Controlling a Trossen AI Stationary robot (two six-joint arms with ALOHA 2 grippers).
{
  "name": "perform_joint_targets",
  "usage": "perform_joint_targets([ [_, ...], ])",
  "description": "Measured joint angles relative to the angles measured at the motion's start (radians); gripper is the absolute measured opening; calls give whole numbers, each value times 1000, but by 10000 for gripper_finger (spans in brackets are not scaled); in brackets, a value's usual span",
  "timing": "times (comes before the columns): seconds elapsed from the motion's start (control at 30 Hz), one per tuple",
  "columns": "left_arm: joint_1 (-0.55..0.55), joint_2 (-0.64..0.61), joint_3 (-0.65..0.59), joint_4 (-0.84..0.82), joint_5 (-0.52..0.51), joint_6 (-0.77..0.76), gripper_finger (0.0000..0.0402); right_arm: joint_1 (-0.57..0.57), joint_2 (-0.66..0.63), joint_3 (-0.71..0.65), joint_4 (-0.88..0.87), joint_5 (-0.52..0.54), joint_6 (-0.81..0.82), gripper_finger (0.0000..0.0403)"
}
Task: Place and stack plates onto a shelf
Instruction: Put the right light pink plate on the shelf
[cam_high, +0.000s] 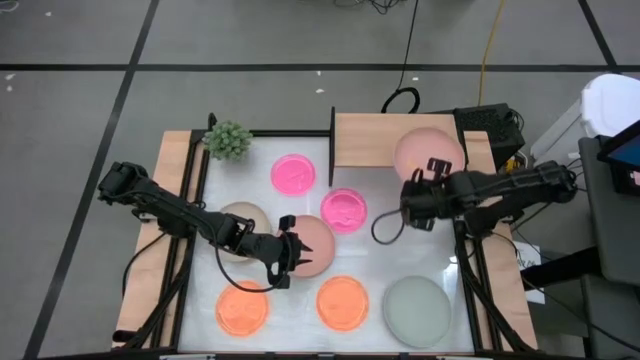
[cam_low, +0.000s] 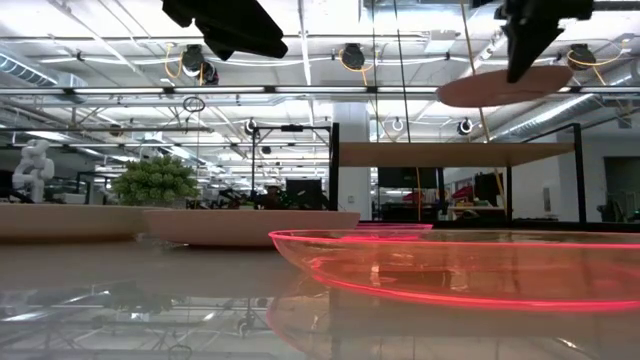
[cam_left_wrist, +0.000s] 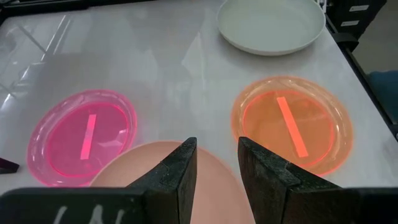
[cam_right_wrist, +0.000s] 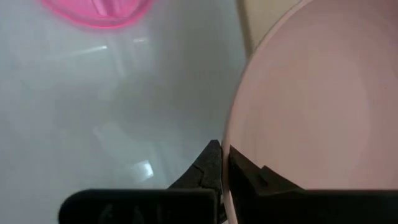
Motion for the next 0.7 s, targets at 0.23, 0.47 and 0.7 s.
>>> perform_joint_targets([
  [0.23, 0, 0, 0, 8, 0, 4, 125, -182, -8, 0, 83, -9, -208, 0],
  [0.47, 0, 0, 0, 26, 0, 4, 125, -329, -10, -21, 202, -18, -256, 0],
  [0.7, 0, 0, 0, 22, 0, -1, 125, -409, -8, -120, 308, -39, -335, 0],
])
